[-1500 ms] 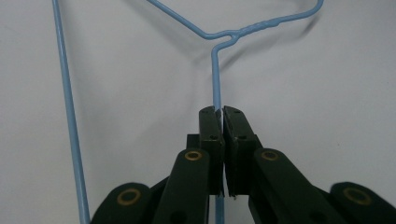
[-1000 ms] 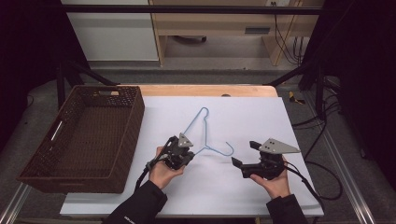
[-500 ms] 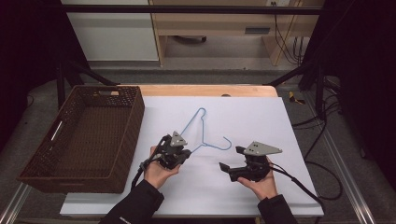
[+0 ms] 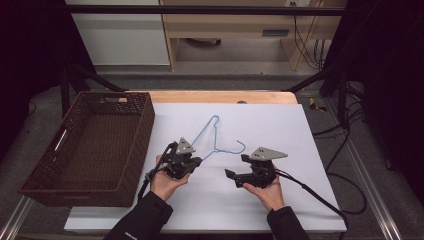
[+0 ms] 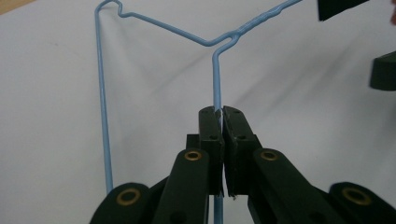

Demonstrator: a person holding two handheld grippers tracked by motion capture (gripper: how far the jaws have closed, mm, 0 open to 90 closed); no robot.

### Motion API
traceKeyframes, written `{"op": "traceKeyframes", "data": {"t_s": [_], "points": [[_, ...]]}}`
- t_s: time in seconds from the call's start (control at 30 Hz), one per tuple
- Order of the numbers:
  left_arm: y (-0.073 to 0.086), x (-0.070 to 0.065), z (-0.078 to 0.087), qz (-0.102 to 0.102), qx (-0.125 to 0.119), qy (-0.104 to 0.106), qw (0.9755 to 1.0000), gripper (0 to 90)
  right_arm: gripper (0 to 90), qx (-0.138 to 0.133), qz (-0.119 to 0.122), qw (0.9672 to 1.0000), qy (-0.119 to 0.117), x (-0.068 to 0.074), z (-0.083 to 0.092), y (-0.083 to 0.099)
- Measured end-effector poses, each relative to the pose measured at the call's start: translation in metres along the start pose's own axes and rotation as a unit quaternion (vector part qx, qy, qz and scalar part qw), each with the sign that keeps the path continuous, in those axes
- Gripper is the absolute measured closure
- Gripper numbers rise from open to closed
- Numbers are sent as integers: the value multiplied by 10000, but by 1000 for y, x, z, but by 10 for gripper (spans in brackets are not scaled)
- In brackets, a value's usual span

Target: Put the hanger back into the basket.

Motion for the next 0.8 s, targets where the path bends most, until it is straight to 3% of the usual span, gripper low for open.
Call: {"op": "traceKeyframes", "data": {"t_s": [0.37,0.8], "points": [[2,2,3,22,-16,-12,10000,872,291,-255,-153,9995,-54,-4,-23,-15],[6,0,-3,-10,76,-32,10000,872,533,-398,-229,9988,-165,-10,-33,-17]]}}
Point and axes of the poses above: each handheld gripper's, and its own axes: z roughly backward along the jaws, y roughly out of its underside, x roughly to its left, the point moved 5 cm from there along -z, roughly forward along the jaws, and after that the axes turned 6 degrees about x, right-handed, at the moved point
